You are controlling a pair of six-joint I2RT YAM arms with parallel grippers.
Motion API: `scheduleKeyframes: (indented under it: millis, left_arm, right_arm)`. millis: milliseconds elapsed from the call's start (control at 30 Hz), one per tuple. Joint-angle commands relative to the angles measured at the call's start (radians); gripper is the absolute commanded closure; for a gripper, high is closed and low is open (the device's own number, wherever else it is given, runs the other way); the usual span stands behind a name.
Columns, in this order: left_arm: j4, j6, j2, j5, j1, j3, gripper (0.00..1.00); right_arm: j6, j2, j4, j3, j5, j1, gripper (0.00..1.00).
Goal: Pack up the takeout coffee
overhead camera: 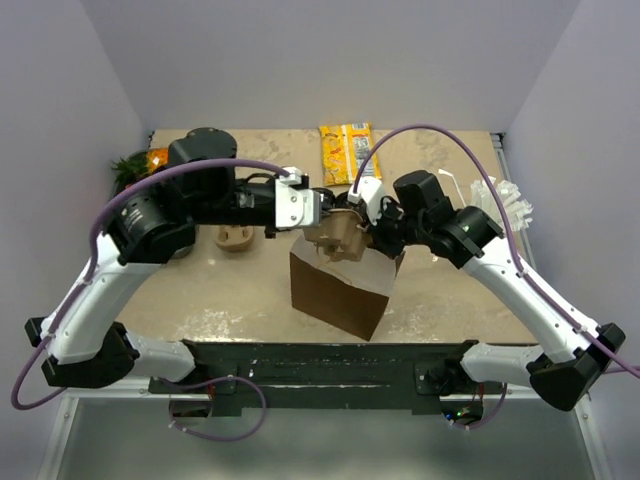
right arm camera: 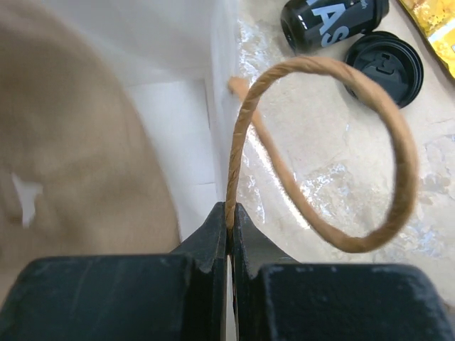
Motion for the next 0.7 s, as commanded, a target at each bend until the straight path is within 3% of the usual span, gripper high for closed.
scheduleKeyframes:
  millis: [0, 233, 367, 467, 567, 667]
  left_arm:
    - [-0.014, 0.049, -0.097, -0.122, 0.013, 0.045, 1.0]
    - [-0.098, 0.113, -0.198, -0.314, 0.138, 0.083, 1.0]
    - [-0.147, 0.078, -0.249, -0.547, 0.17, 0.08, 1.0]
    - [-0.244, 0.083, -0.301, -0.672, 0.171, -0.029, 1.0]
    - [-0.36, -0.006, -0.37, -0.715, 0.173, -0.245, 1.0]
    - [-0.35, -0.045, -0.451, -0.709, 0.175, -0.556, 1.0]
  right_arm:
    - [-0.024, 0.036, -0.042, 0.032, 0.053, -0.018, 1.0]
    - [-0.021, 0.061, -0.05, 0.046, 0.056, -0.026, 1.0]
    - [-0.018, 0.069, -0.051, 0.046, 0.059, -0.026, 1.0]
    - [-0.013, 0.079, -0.056, 0.078, 0.053, -0.026, 1.0]
    - [-0.013, 0.095, -0.056, 0.11, 0.048, -0.028, 1.0]
    - [-0.013, 0.107, -0.05, 0.133, 0.042, -0.026, 1.0]
